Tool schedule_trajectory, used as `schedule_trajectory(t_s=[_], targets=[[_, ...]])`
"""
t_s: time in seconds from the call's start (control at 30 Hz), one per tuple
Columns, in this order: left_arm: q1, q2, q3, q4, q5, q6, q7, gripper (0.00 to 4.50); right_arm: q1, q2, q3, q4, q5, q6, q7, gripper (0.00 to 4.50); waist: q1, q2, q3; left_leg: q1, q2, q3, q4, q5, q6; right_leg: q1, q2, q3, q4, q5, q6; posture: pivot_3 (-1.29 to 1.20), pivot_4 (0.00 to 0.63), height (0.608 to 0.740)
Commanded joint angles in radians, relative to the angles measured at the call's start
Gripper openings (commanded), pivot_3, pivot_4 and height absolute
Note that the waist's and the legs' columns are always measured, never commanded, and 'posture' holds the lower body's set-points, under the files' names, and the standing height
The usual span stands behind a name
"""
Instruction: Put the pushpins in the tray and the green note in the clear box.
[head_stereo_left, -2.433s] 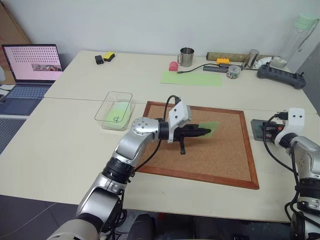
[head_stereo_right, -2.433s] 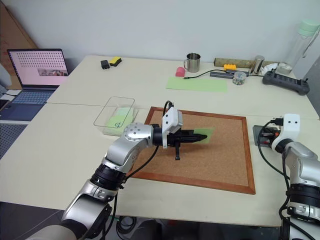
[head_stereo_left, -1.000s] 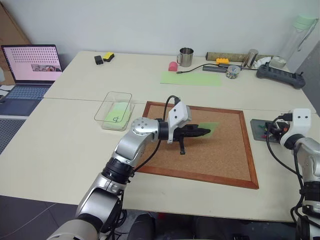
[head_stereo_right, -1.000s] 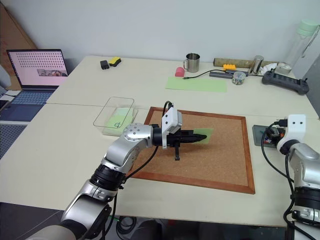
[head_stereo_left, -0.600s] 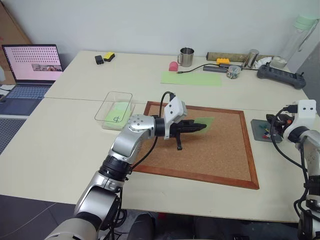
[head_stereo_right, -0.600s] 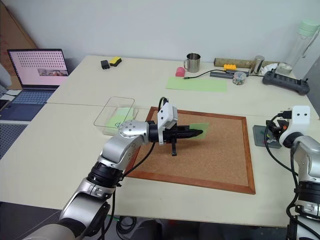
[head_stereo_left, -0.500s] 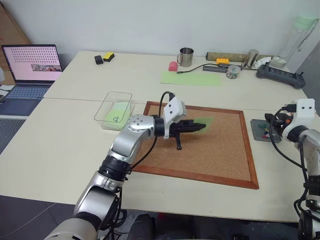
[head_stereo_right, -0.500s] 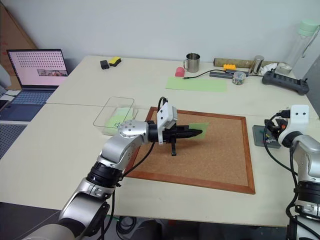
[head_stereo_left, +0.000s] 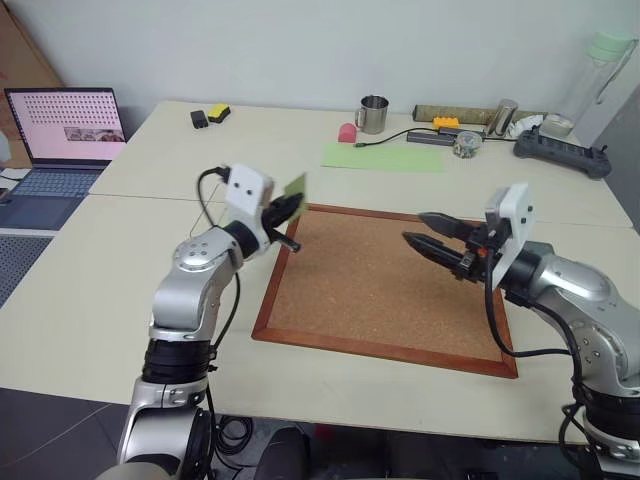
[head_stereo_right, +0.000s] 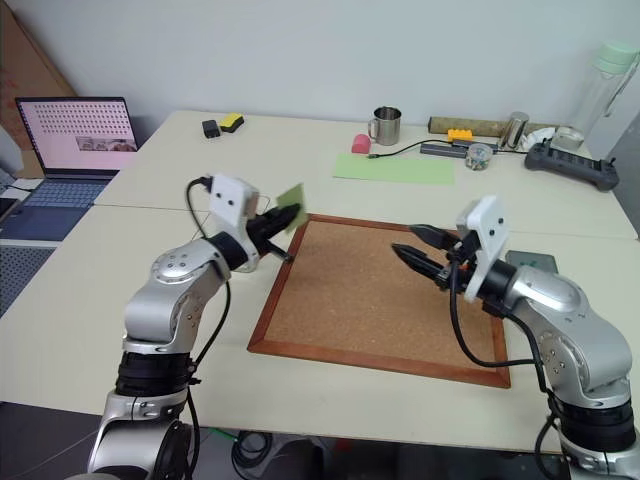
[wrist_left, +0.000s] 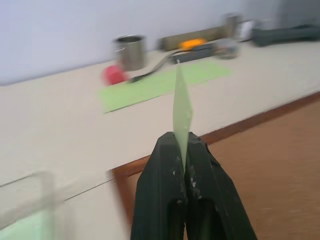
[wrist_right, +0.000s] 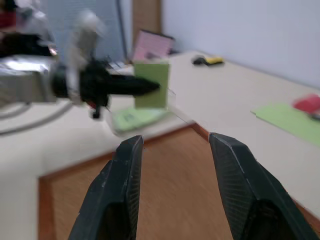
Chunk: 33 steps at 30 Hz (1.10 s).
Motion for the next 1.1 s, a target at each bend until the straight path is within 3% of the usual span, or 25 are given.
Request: schedule_trajectory(t_s=[0.03, 0.2, 0.5, 0.53, 1.1], targets=[[0.036, 0.013, 0.099, -0.055, 0.033, -0.009, 0.122, 0.00, -0.050, -0.007, -0.002, -0.050, 0.094, 0.059, -0.015, 2.17, 0.004, -0.001, 0.000, 0.000, 0.000, -0.001, 0.000, 0.000, 0.000, 0.000, 0.000, -0.001, 0.000, 0.000, 0.000, 0.00, 0.150, 0.740], [0.031, -0.008, 0.171, 0.005, 0.022, 0.004, 0.218, 0.00, -0.079, -0.010, 0.009, -0.039, 0.126, 0.074, -0.021, 2.17, 0.004, -0.001, 0.000, -0.001, 0.000, 0.000, -0.001, 0.000, 0.000, 0.000, 0.000, -0.001, -0.001, 0.000, 0.000, 0.00, 0.150, 0.740], [0.022, -0.027, 0.174, 0.063, 0.009, -0.004, 0.242, 0.00, -0.089, -0.015, 0.013, -0.025, 0.130, 0.066, -0.038, 2.17, 0.001, -0.002, 0.000, -0.001, 0.000, 0.000, -0.001, 0.000, 0.000, 0.000, 0.000, -0.001, 0.000, 0.000, 0.000, 0.00, 0.150, 0.740], [0.020, -0.027, 0.176, 0.070, 0.004, -0.006, 0.240, 0.40, -0.088, -0.018, 0.013, -0.027, 0.130, 0.066, -0.039, 2.21, 0.001, -0.002, 0.000, -0.001, 0.000, 0.000, -0.001, 0.000, 0.000, -0.001, 0.000, -0.001, 0.000, 0.000, 0.000, 0.00, 0.150, 0.740], [-0.020, 0.023, 0.141, 0.109, 0.027, -0.073, 0.201, 3.79, -0.065, -0.049, 0.003, -0.007, 0.097, 0.038, -0.036, 2.21, 0.001, -0.002, 0.000, -0.001, 0.000, 0.000, -0.001, 0.000, 0.000, -0.001, 0.000, -0.001, 0.000, 0.000, 0.000, 0.00, 0.150, 0.740]])
